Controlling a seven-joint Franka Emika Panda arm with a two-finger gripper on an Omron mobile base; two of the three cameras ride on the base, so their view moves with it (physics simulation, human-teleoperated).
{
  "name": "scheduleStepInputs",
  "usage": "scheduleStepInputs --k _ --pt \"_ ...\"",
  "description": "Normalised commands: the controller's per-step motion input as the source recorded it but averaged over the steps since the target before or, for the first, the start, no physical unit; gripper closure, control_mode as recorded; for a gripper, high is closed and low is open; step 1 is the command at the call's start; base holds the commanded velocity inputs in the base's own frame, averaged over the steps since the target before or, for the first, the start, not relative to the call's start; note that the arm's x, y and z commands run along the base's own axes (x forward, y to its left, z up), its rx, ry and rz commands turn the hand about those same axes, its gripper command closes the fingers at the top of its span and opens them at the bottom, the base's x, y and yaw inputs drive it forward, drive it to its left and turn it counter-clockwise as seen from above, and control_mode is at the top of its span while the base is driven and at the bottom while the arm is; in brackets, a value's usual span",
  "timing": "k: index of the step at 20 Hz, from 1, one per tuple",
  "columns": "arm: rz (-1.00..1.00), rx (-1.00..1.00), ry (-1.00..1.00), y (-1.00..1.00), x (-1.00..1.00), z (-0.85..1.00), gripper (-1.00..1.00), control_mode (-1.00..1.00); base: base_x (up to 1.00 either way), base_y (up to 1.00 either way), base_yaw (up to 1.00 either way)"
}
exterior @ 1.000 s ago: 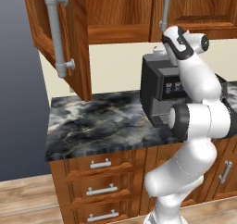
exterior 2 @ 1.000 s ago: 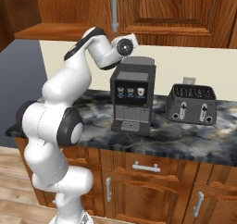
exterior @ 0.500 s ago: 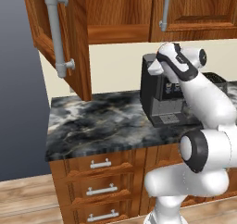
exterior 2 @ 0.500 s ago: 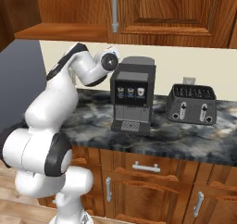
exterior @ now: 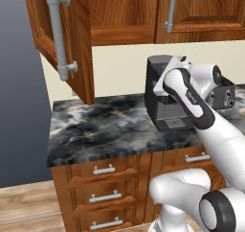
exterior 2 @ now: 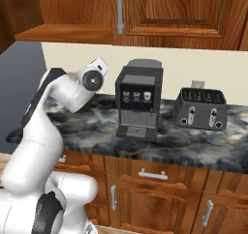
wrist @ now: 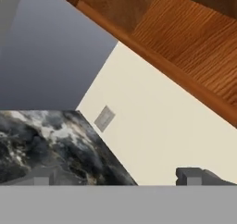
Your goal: Close all open cabinet doors.
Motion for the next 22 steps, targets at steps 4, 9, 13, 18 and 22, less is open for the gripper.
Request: scheduleStepInputs --k 4,9,13,18,22 --pt "0.00 -0.07 0.00 0.29 -1.00 0.04 -1.00 -1.00 0.00 0.00 0.00" --pt "0.00 -0.06 0.00 0.29 -1.00 0.02 -1.00 -1.00 0.00 0.00 0.00" --pt "0.00 -0.07 0.00 0.32 -1.00 0.00 -1.00 -1.00 0.00 0.00 0.00" --pt "0.00 -0.06 0.00 0.34 -1.00 0.00 -1.00 -1.00 0.00 0.00 0.00" --pt "0.00 -0.06 0.00 0.38 -1.00 0.00 -1.00 -1.00 0.00 0.00 0.00"
